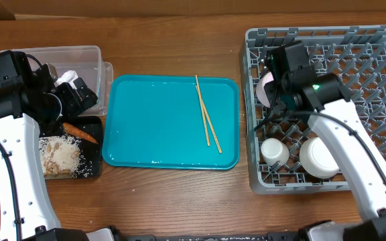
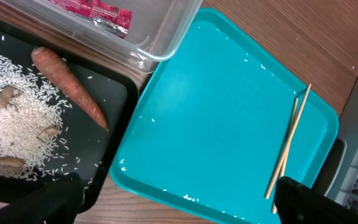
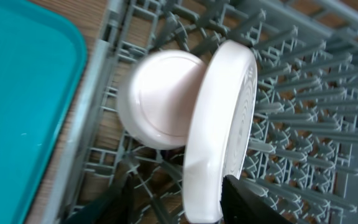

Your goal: Sort waste into correct bins and load items into the dishwasher

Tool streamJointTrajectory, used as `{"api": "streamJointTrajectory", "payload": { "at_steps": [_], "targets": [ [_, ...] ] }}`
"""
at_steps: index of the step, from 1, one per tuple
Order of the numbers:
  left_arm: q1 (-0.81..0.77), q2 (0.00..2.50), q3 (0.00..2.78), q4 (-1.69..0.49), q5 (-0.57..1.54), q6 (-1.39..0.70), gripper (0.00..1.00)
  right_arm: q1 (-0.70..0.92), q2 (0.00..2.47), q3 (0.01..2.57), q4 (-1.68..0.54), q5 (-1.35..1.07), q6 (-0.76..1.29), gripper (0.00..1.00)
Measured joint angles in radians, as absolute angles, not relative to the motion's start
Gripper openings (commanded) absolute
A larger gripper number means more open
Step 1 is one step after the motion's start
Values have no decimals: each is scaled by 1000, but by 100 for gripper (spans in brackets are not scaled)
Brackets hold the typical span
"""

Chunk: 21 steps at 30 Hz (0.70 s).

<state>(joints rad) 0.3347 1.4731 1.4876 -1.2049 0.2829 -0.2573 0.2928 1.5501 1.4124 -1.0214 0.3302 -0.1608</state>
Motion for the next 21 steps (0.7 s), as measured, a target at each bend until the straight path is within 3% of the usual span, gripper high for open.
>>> {"api": "streamJointTrajectory", "payload": {
  "at_steps": [13,21],
  "targets": [
    [335,1473,1488,-1205,283,-257,100,141,1583,1412,-1011,364,-108,50],
    [335,1473,1488,-1205,283,-257,100,133,1583,1412,-1003,107,-97,49]
  ]
}}
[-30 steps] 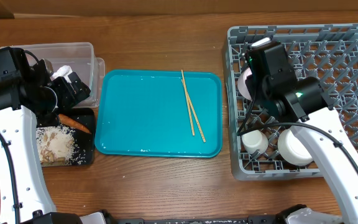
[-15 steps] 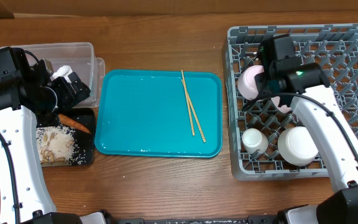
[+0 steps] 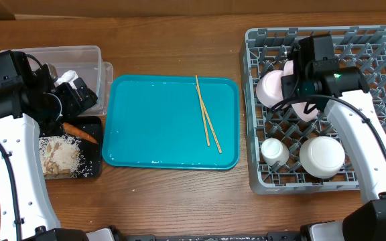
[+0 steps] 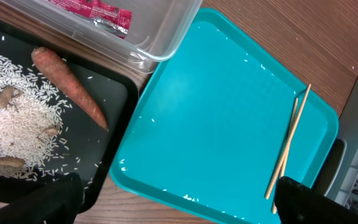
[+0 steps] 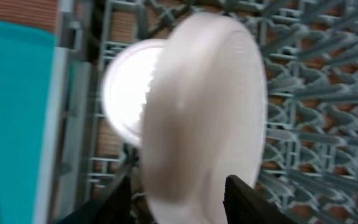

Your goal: Sort waste into correct bins and load items into the dishwasher

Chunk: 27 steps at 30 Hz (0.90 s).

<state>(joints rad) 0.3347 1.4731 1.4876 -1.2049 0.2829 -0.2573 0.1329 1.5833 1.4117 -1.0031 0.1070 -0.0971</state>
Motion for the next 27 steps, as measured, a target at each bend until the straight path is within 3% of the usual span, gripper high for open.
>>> {"api": "streamJointTrajectory", "payload": {
  "at_steps": [10,27],
  "targets": [
    [335,1473,1488,-1205,283,-257,100,133,1604,1412,-990,63,-89,45],
    [335,1473,1488,-1205,283,-257,100,136,1673,1412,-995,401,-89,46]
  ]
}}
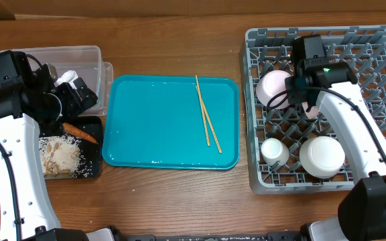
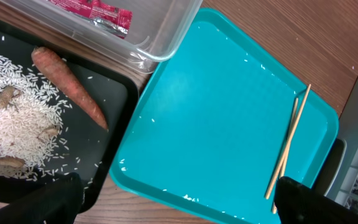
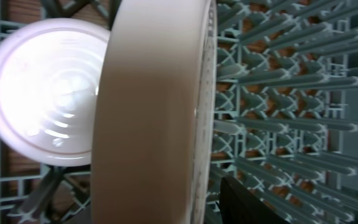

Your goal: Sort waste into correct bins and load items into the dishwasher

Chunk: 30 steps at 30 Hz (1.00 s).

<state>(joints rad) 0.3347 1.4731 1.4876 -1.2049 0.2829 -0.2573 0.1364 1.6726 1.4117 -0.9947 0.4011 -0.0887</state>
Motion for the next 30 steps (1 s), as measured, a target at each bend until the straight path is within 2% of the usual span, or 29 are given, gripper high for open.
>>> {"api": "streamJointTrajectory", "payload": {
  "at_steps": [6,8,14,18,22,26,30],
  "targets": [
    [335,1473,1488,-1205,283,-257,100,109,1660,1412,-985,466,-89,47],
    [335,1473,1488,-1205,283,-257,100,75,1650,1412,-987,475,-81,55],
    [335,1473,1488,-1205,283,-257,100,-71,1637,1419,-996,474,-23,65],
    [335,1473,1488,-1205,283,-257,100,-101,1637,1430,-1007,456,0,68],
    [335,1473,1488,-1205,283,-257,100,-100,1617,1546,-1092,435,57,69],
    [335,1473,1488,-1205,283,-257,100,-100,1506,1639,-1112,171,93,64],
    [335,1473,1488,-1205,283,-257,100,-88,1436,1653,-1215,-176,105,64]
  ]
}}
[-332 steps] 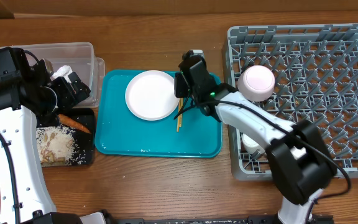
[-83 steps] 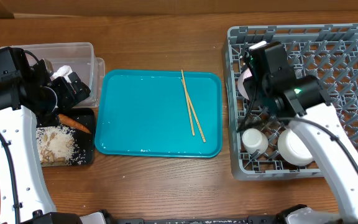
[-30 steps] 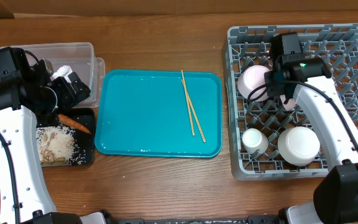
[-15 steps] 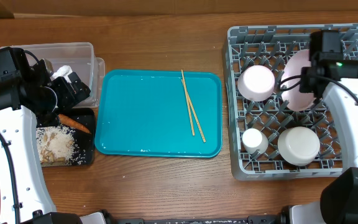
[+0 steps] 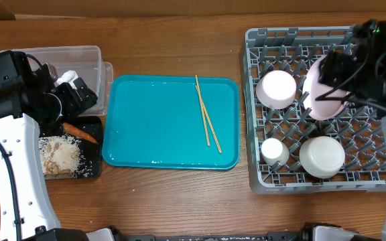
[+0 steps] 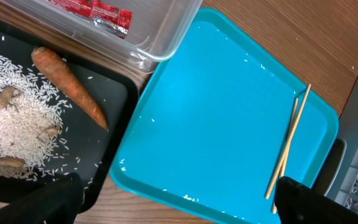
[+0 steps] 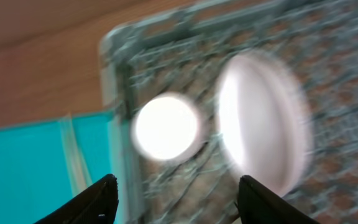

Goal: Sort waste into correct bins and load items into the dishwasher
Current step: 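Move the right gripper to the chopsticks on the teal tray and grasp one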

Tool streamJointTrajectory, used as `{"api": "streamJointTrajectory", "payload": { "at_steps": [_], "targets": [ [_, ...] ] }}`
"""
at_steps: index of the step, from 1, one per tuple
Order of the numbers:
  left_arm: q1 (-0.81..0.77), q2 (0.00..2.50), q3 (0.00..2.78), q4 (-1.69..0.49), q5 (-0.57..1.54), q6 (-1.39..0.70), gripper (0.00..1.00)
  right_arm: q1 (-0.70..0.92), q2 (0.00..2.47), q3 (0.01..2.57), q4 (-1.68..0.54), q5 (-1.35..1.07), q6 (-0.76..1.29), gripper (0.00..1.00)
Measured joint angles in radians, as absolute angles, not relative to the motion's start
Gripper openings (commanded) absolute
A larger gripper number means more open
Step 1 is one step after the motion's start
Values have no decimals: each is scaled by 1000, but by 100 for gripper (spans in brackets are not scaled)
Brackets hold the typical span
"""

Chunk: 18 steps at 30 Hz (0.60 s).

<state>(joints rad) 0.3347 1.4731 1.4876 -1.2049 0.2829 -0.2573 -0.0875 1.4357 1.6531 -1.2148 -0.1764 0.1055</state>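
Observation:
A pale pink plate [image 5: 324, 87] stands on edge among the tines of the grey dishwasher rack [image 5: 253, 134], free of any grip. It shows blurred as the plate [image 7: 263, 130] in the right wrist view. My right gripper [image 7: 179, 205] is open and empty, raised above and to the right of it. Two wooden chopsticks [image 5: 207, 120] lie on the teal tray [image 5: 153, 120]. My left gripper [image 6: 176, 205] hangs open and empty over the tray's left edge, with the chopsticks [image 6: 288, 146] to its right.
The rack also holds an upturned bowl [image 5: 277, 89], a small cup [image 5: 274, 150] and a larger bowl [image 5: 322, 156]. At the left, a black tray [image 5: 92, 167] carries rice and a carrot [image 6: 70, 93]. A clear bin [image 5: 96, 57] behind it holds wrappers.
My right gripper was shut on the plate, upright in the rack. It is now open and drawn back up to the far right, and the plate stands alone. The left arm is unchanged.
My right gripper held the plate at the rack's left side, by the upturned bowl. Then the plate was to the right of the bowl, then on edge among the tines. Now it is let go and stays standing. The left arm kept still throughout.

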Motion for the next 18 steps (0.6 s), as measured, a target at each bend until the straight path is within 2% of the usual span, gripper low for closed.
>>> {"api": "streamJointTrajectory", "payload": {
  "at_steps": [2,3,9,11,13,18],
  "targets": [
    [335,1473,1488,-1205,283,-257,100,-35,1436,1645,-1254,-307,107,61],
    [335,1473,1488,-1205,283,-257,100,28,1439,1626,-1257,-356,110,50],
    [335,1473,1488,-1205,283,-257,100,244,1505,1508,-1120,-373,112,49],
    [335,1473,1488,-1205,283,-257,100,319,1551,1445,-1047,-344,112,42],
    [335,1473,1488,-1205,283,-257,100,366,1589,1395,-980,-318,112,36],
    [335,1473,1488,-1205,283,-257,100,432,1664,1315,-809,-295,146,35]
  ]
}}
